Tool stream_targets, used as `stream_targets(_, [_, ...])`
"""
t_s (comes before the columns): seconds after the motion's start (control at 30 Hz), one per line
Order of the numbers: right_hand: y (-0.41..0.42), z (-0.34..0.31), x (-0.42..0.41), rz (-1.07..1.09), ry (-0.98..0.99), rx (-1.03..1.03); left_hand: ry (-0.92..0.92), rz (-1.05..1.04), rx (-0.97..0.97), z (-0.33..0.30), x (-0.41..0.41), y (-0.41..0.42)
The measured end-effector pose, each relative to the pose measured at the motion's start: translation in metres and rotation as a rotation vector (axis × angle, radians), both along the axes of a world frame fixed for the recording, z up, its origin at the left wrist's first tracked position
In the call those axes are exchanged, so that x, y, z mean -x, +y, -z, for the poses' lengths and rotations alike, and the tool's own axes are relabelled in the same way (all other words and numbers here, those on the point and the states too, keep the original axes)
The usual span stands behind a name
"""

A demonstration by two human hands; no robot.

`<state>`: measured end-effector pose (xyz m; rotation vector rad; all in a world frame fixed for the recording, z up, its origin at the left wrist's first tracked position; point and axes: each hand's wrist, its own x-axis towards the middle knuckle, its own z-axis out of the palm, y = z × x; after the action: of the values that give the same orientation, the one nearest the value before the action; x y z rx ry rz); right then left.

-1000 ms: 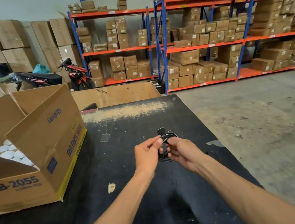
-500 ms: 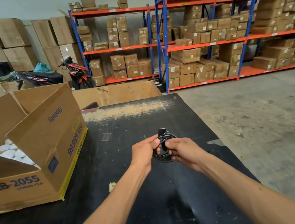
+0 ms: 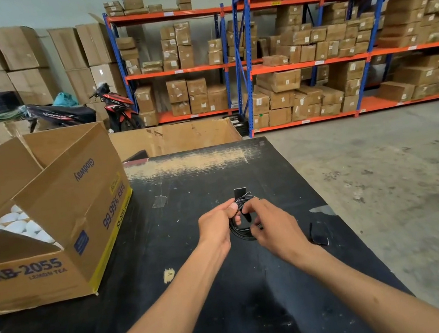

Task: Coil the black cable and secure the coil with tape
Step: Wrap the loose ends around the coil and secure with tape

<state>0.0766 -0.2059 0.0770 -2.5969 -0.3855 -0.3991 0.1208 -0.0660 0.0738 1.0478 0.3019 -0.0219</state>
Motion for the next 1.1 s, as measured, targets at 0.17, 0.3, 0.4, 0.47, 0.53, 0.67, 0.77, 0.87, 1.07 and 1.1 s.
stream_targets(0.17, [0.001,-0.002,-0.001,-0.037,-0.152,0.128,0.015,0.004,0.019,-0.002,0.001,0.002])
stream_targets(0.3, [-0.002,-0.007,0.001,-0.115,-0.301,0.085,0.001,-0.004,-0.019,0.003,0.004,0.004])
stream_targets(0.4, [-0.005,-0.015,-0.004,-0.122,-0.364,0.071,-0.036,0.012,-0.044,0.008,0.008,0.003])
stream_targets(0.47, [-0.008,-0.018,-0.01,-0.117,-0.332,0.097,-0.059,0.019,-0.07,0.009,0.008,0.002])
stream_targets(0.53, [-0.012,-0.022,-0.017,-0.146,-0.294,0.137,-0.077,0.029,-0.116,0.009,0.008,0.002])
stream_targets(0.67, [-0.016,-0.035,-0.026,-0.177,-0.179,0.087,-0.121,0.072,-0.169,0.011,0.006,0.006])
stream_targets(0.77, [-0.016,-0.039,-0.028,-0.142,-0.11,-0.076,-0.166,0.103,-0.214,0.009,0.005,0.008])
stream_targets(0.87, [-0.016,-0.041,-0.029,-0.082,0.041,-0.337,-0.205,0.14,-0.228,0.01,0.005,0.009])
stream_targets(1.07, [-0.022,-0.043,-0.041,0.125,0.171,-0.599,-0.282,0.243,-0.248,0.02,0.011,0.013])
stream_targets(1.1, [-0.025,-0.043,-0.042,0.16,0.184,-0.659,-0.292,0.25,-0.245,0.022,0.012,0.013])
